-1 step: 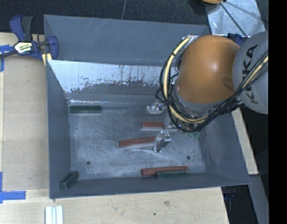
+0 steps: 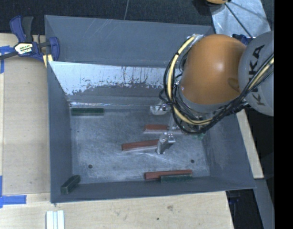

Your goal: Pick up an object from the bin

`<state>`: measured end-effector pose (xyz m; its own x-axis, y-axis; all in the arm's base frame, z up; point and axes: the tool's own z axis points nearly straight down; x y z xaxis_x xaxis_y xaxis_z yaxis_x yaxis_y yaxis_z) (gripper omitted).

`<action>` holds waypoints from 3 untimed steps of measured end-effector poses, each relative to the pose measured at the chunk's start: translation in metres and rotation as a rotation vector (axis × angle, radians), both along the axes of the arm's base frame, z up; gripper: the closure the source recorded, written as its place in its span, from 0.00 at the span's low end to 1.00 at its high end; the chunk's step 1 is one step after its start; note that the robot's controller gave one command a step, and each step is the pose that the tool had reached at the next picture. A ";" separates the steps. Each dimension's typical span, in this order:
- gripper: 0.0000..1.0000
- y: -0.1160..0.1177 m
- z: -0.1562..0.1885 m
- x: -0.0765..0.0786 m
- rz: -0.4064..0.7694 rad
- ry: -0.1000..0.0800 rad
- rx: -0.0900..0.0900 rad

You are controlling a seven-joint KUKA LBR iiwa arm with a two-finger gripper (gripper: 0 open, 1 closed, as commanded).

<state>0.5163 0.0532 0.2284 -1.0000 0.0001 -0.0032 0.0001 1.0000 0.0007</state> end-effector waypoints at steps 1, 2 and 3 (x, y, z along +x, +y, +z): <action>0.00 0.001 -0.048 0.003 0.017 -0.007 0.000; 0.00 0.001 -0.091 0.016 -0.105 0.000 0.000; 1.00 -0.001 -0.151 0.019 0.156 -0.004 0.000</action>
Offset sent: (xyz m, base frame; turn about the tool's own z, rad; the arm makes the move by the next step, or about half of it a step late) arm 0.0299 0.0036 -0.1265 0.2443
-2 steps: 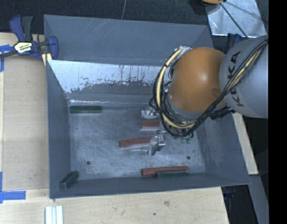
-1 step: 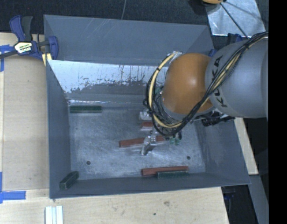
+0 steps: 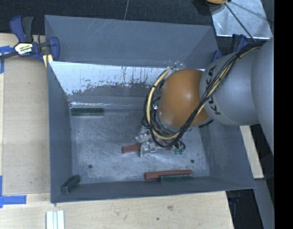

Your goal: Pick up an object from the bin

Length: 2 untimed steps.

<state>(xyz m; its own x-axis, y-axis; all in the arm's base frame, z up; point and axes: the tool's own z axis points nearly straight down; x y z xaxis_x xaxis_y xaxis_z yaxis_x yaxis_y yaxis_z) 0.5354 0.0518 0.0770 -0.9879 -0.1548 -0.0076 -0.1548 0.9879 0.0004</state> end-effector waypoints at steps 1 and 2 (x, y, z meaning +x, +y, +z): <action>1.00 0.000 0.000 0.000 -0.001 0.000 0.000; 1.00 0.001 0.171 0.014 0.021 -0.004 -0.001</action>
Offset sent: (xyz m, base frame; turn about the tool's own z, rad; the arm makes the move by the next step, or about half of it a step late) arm 0.0111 0.0016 0.1667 -0.0234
